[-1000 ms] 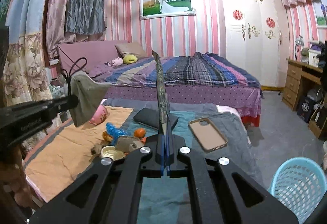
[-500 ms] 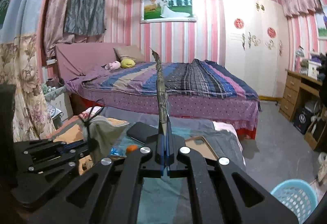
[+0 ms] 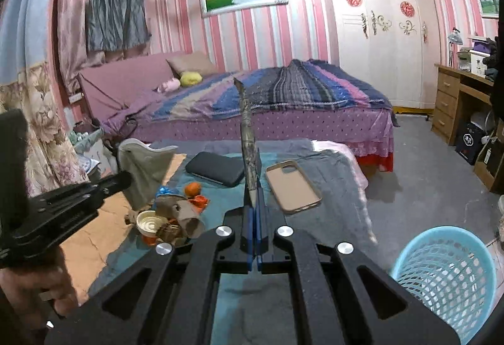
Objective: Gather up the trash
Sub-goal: 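Carry both items to the blue basket and open both grippers over it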
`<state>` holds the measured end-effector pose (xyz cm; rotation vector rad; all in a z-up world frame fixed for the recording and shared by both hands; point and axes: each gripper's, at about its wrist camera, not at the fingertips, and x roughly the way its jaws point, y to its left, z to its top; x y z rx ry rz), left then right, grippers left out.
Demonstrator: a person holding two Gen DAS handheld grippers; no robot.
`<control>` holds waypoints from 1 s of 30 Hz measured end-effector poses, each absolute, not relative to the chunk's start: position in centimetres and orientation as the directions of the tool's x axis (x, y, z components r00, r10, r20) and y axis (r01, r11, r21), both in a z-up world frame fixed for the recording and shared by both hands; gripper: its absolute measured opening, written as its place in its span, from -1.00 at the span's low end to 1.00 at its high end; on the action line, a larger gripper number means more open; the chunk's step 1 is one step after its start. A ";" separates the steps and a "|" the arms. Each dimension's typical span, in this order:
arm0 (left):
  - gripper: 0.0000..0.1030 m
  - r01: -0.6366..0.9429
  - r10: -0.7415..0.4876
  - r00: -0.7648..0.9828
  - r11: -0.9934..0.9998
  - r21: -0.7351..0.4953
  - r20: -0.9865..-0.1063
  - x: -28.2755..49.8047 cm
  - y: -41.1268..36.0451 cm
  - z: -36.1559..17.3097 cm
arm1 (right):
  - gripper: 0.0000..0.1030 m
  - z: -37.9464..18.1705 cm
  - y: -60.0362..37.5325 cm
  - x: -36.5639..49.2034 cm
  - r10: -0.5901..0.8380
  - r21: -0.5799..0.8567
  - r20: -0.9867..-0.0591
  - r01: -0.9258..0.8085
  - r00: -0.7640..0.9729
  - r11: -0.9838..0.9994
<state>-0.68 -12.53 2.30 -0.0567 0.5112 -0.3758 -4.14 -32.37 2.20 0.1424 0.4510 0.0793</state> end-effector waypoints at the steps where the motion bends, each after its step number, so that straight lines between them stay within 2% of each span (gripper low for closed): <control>1: -0.96 0.363 -0.391 0.786 0.919 -0.153 -0.478 -0.5 -13.7 1.9 | -0.98 2.2 -33.1 -4.6 0.082 0.145 -0.431 -0.020 0.899 0.989; 4: -0.96 0.420 -0.442 0.753 0.893 -0.162 -0.487 -0.4 -16.8 1.2 | -0.98 2.1 -36.4 -6.1 0.027 0.144 -0.426 0.039 0.904 0.989; 8: -0.96 0.509 -0.532 0.692 0.839 -0.192 -0.488 -0.5 -22.0 1.0 | -0.97 1.9 -42.4 -7.9 -0.105 0.184 -0.454 0.208 0.885 0.960; 12: -0.96 0.600 -0.596 0.624 0.780 -0.178 -0.505 -1.4 -27.5 0.4 | -0.97 1.5 -45.6 -8.9 -0.124 0.219 -0.479 0.256 0.869 0.942; 16: -0.96 0.645 -0.624 0.568 0.742 -0.180 -0.537 -1.5 -32.0 -0.9 | -0.97 1.3 -47.3 -9.5 -0.199 0.171 -0.511 0.326 0.836 0.930; 26: -0.95 0.694 -0.678 0.485 0.683 -0.228 -0.553 -2.6 -37.0 -1.4 | -0.90 1.1 -50.5 -11.7 -0.304 0.197 -0.538 0.468 0.786 0.861; 28: -0.93 0.703 -0.685 0.468 0.671 -0.234 -0.559 -3.0 -37.9 -1.3 | -0.45 1.0 -51.0 -12.2 -0.317 0.204 -0.536 0.484 0.782 0.851; 29: -0.73 0.710 -0.691 0.456 0.662 -0.240 -0.561 -3.2 -38.2 -1.3 | 0.10 1.2 -51.2 -12.6 -0.329 0.215 -0.521 0.494 0.788 0.842; 30: -0.58 0.711 -0.696 0.450 0.658 -0.247 -0.560 -3.3 -38.4 -1.3 | 0.27 1.3 -51.6 -12.8 -0.336 0.222 -0.511 0.499 0.791 0.838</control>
